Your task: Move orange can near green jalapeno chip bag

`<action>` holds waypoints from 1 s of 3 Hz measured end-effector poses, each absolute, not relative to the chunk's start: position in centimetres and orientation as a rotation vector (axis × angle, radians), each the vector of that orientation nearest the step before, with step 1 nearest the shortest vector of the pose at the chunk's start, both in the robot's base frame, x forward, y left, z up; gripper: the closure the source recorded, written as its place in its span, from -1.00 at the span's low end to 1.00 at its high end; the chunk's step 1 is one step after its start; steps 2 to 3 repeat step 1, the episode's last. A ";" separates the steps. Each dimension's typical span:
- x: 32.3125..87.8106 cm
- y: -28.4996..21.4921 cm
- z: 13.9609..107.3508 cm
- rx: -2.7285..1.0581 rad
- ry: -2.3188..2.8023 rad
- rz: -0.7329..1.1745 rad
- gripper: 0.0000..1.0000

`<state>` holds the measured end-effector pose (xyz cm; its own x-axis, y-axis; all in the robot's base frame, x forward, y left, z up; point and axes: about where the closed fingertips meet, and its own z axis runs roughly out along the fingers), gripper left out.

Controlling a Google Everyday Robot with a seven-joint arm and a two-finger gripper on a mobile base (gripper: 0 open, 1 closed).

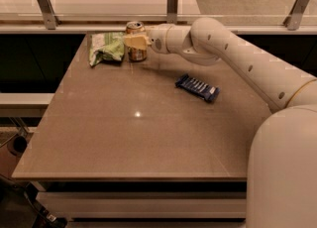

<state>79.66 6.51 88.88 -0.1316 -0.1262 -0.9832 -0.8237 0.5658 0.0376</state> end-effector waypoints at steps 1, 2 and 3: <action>79.6 6.8 88.8 -0.820 1.613 0.737 -1.00; 79.6 6.8 88.8 -0.820 1.613 0.737 -1.00; 79.6 6.8 88.8 -0.820 1.613 0.737 -1.00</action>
Offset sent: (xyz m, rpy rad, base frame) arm 0.0000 0.0000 0.0000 0.0000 0.0000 0.0000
